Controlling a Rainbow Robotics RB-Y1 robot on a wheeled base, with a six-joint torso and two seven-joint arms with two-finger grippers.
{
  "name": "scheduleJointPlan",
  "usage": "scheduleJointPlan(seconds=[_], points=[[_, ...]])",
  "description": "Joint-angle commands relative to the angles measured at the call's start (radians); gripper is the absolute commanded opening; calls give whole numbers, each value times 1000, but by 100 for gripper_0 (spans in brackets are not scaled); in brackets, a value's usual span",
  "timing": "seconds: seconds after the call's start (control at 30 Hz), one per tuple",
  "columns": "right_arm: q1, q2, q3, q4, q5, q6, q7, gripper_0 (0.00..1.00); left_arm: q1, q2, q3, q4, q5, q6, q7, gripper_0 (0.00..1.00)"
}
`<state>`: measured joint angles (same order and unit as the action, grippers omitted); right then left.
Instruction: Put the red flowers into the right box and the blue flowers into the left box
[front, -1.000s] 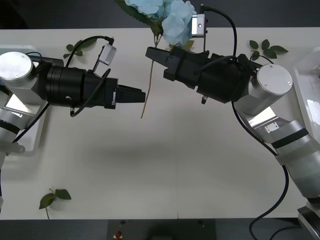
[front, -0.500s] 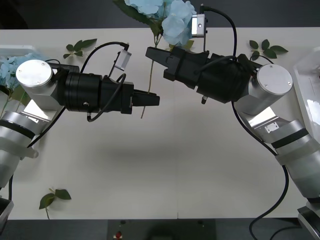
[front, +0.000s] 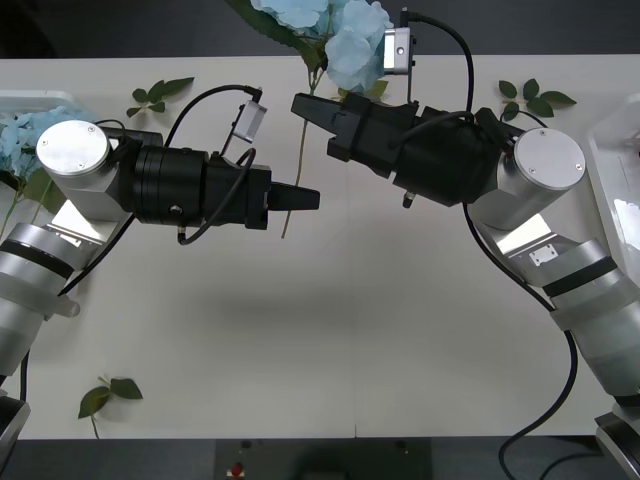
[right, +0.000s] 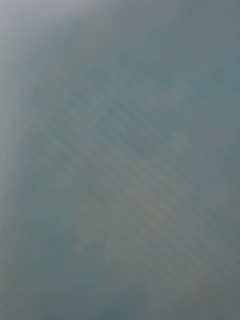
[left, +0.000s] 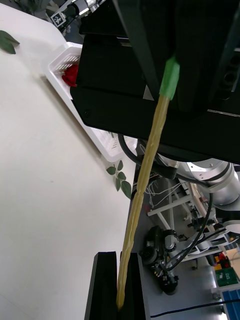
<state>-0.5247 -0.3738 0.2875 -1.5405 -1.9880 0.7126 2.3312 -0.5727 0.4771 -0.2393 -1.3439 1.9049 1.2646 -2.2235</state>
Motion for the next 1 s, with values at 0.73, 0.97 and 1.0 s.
scheduleJointPlan(seconds=[0.73,0.97,1.0], points=[[-43,-4,2,-13,-35,-2,53,91,-41,44,37,-28,22,-5,-22,0],[-44,-20,2,-13,-43,2,74,93,-13,121,97,-31,8,19,-25,0],[-44,-30,2,-13,-41,8,77,93,-6,135,115,-37,-7,24,-24,0]])
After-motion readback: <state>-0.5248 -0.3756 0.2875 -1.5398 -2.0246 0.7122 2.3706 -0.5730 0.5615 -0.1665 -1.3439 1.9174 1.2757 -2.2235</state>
